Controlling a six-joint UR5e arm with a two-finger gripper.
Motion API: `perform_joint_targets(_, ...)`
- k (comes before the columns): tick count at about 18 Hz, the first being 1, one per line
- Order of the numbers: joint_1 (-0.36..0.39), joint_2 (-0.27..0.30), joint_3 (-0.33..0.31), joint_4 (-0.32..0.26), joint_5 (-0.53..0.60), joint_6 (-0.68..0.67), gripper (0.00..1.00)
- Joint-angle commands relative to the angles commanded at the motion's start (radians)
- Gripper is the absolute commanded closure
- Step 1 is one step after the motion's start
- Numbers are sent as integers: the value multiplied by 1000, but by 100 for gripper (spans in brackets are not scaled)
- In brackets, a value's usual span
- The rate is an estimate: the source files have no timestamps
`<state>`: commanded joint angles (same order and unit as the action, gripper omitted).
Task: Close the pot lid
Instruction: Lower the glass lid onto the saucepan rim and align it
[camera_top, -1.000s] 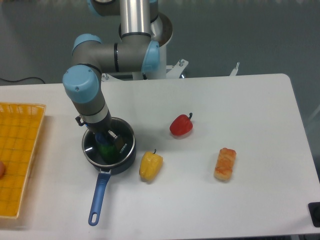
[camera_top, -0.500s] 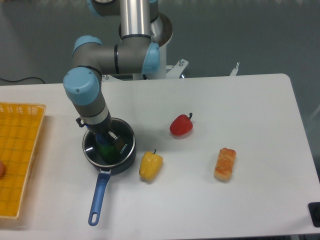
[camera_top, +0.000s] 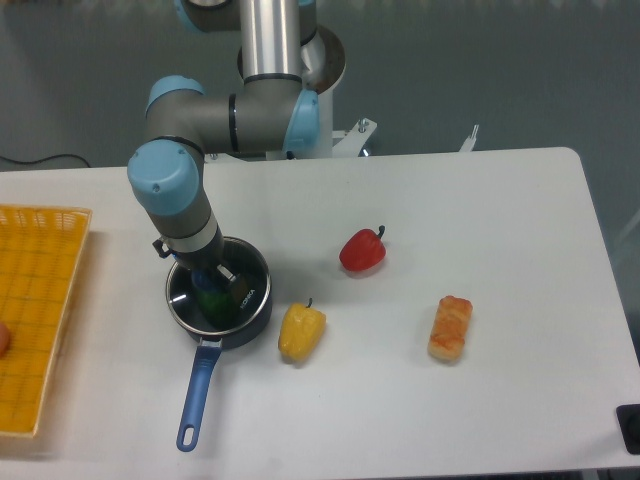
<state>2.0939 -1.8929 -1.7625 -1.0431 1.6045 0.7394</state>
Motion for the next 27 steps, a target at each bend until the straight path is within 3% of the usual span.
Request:
perform_joint_targets(21, 0, -8, 0, 0, 0, 0, 42)
perform_joint_targets(27, -2, -6, 3, 0, 2, 6, 4)
